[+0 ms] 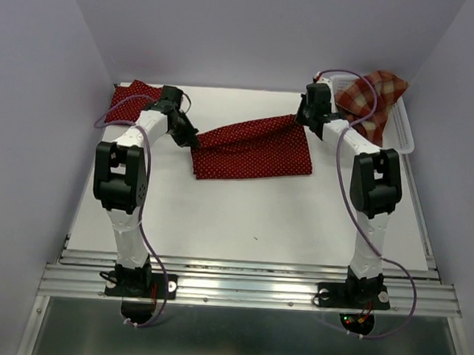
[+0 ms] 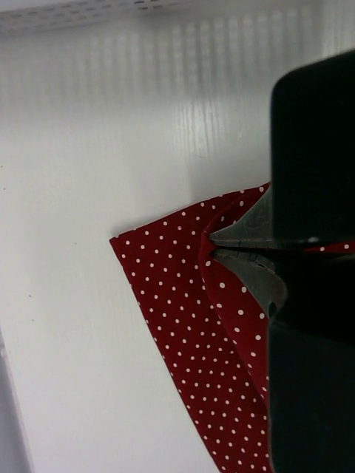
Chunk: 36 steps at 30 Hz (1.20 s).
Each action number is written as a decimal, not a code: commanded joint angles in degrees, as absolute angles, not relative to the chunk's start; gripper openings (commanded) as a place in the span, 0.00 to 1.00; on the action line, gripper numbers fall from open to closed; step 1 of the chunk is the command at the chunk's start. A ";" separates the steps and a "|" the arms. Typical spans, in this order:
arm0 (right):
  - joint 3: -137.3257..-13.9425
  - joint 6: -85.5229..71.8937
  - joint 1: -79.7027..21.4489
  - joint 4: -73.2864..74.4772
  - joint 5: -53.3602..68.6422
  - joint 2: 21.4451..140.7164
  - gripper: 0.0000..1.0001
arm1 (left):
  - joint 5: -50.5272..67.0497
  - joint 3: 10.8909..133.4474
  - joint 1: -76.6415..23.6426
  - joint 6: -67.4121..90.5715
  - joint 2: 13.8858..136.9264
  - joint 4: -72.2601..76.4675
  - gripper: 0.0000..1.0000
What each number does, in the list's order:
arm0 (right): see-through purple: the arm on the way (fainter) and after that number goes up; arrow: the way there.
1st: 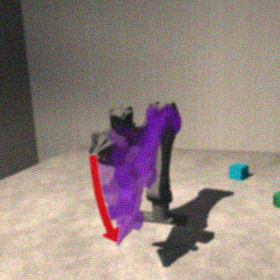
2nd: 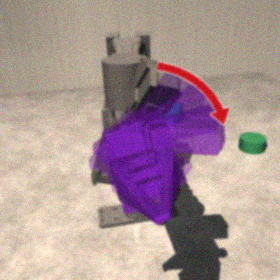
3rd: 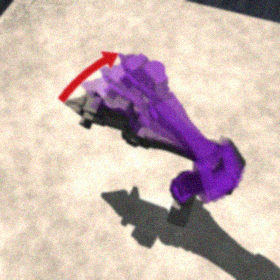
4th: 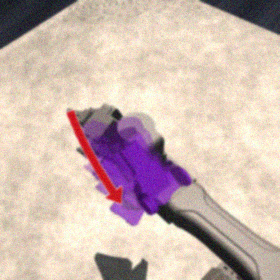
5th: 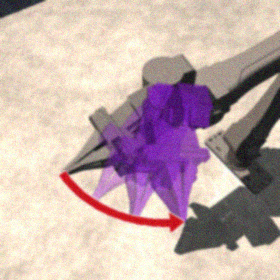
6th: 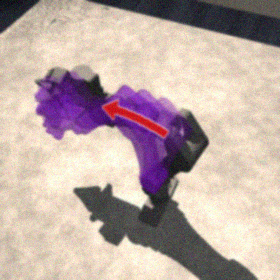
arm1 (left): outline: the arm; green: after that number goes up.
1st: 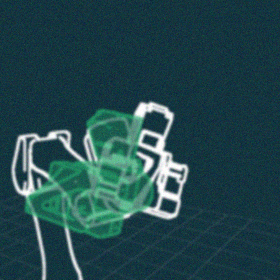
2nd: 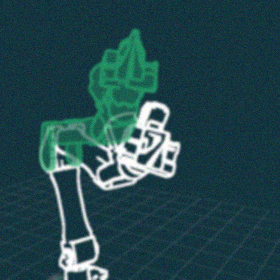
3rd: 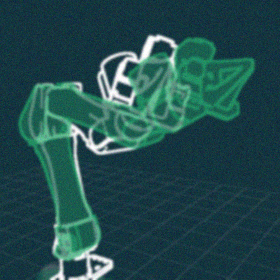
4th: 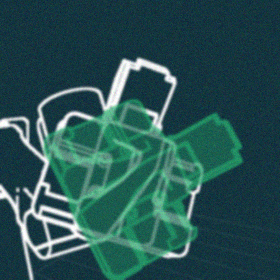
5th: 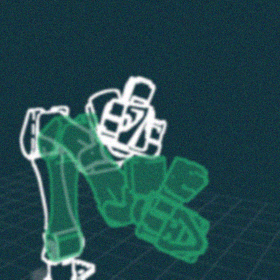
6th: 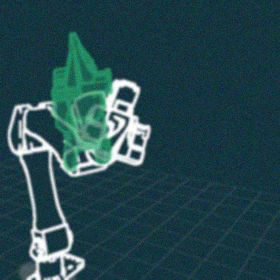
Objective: Fold and stack the skirts
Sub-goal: Fold the skirt
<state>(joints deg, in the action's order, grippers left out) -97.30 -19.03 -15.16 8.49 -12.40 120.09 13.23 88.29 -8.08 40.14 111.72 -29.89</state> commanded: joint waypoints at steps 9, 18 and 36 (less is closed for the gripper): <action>-107.66 -19.78 -14.41 5.18 -14.15 129.55 0.01 | 6.77 97.64 -6.86 42.37 118.30 -25.31 0.59; -105.23 -17.14 -14.41 6.15 -8.80 124.65 0.85 | 3.69 101.35 -6.68 39.73 115.42 -24.26 0.99; -77.08 -14.77 -14.41 2.11 8.35 103.45 1.00 | 11.16 78.31 -11.51 23.65 108.98 -16.70 0.99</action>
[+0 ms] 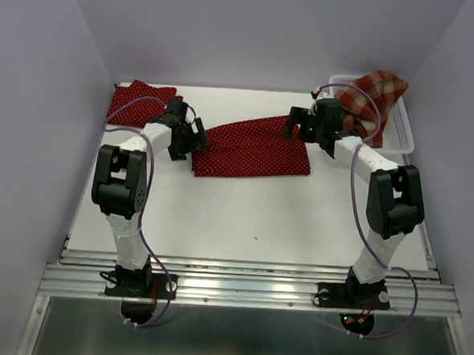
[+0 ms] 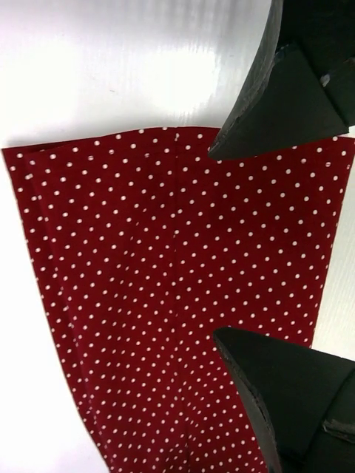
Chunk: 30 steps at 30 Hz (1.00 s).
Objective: Fold and stack the skirts
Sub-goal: Fold the skirt
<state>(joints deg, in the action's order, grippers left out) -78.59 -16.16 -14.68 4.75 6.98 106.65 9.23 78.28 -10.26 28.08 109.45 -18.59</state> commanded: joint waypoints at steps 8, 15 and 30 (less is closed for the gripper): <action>-74.18 -14.06 -14.41 2.81 6.50 100.37 1.00 | 7.38 79.19 -13.18 23.46 113.73 -18.81 0.99; -73.39 -13.01 -14.41 3.43 5.36 98.62 1.00 | 6.50 79.01 -13.27 24.26 116.54 -18.54 0.99; -72.78 -12.48 -14.41 3.52 3.52 97.65 1.00 | 5.98 81.91 -14.59 24.26 120.15 -19.86 0.00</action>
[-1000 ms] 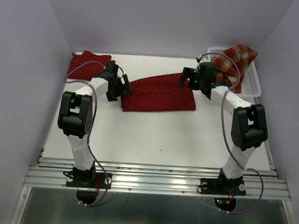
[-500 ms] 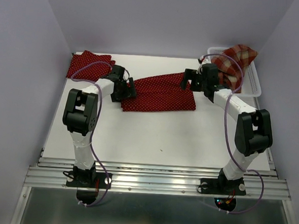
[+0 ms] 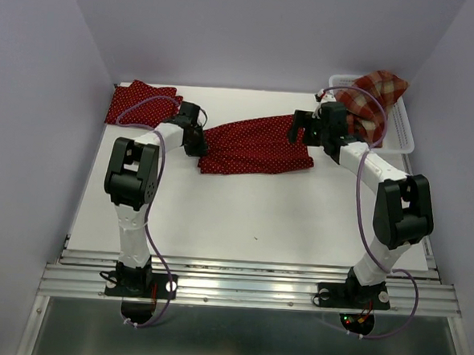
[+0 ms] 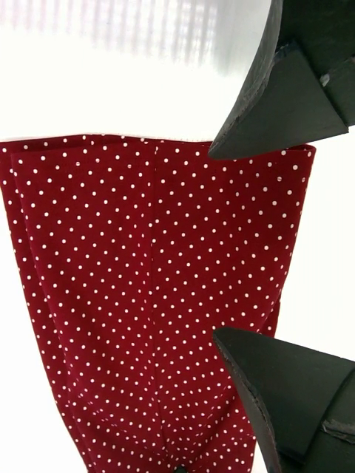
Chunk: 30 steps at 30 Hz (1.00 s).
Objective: Fold and stack the skirts
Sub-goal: Fold the skirt
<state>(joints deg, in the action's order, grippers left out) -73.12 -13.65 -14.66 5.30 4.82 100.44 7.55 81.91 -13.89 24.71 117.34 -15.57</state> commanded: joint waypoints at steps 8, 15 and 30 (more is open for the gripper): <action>-70.67 -9.94 -14.41 3.52 6.66 95.80 1.00 | 2.82 83.58 -14.59 23.38 116.21 -21.79 0.00; -69.17 -6.15 -17.67 2.02 9.32 96.50 1.00 | -1.93 83.50 -14.59 24.08 109.08 -26.54 0.00; -79.98 -12.83 -18.19 6.50 1.67 112.93 0.99 | -8.00 90.70 -14.59 22.94 104.15 -36.74 0.00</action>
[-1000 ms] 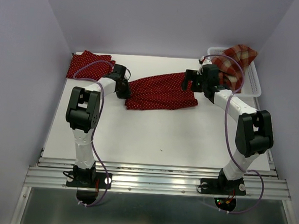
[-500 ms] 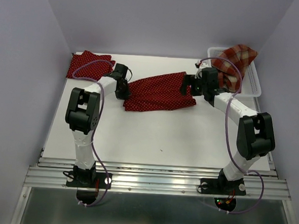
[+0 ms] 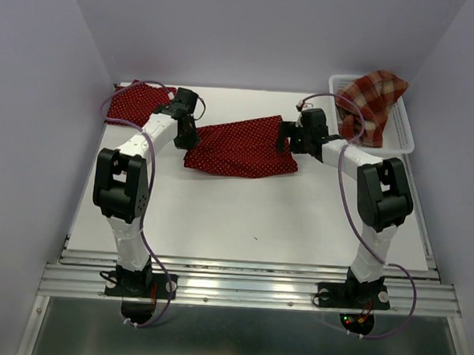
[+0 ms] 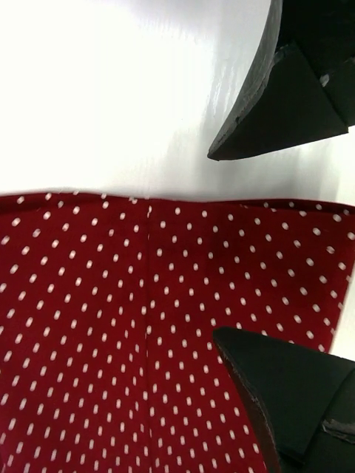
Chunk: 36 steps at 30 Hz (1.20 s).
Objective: Fold and stack the skirts
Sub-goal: Fold the skirt
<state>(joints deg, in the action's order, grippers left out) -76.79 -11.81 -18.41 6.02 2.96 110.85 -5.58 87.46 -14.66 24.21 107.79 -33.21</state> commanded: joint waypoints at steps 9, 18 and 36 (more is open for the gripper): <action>-82.18 -13.09 -18.19 6.59 5.18 118.21 0.71 | -7.82 94.48 -14.68 20.93 103.54 -38.76 0.00; -78.05 -15.20 -21.62 5.89 8.44 118.57 0.30 | -11.52 105.20 -18.28 19.25 107.40 -44.38 0.00; -74.09 -20.04 -23.29 5.89 7.03 116.11 0.27 | -10.90 123.39 -29.88 19.42 120.13 -48.60 0.00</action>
<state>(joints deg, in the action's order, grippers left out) -75.94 -18.96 -22.26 2.96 6.68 117.30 -11.14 117.97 -28.05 19.62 118.61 -47.09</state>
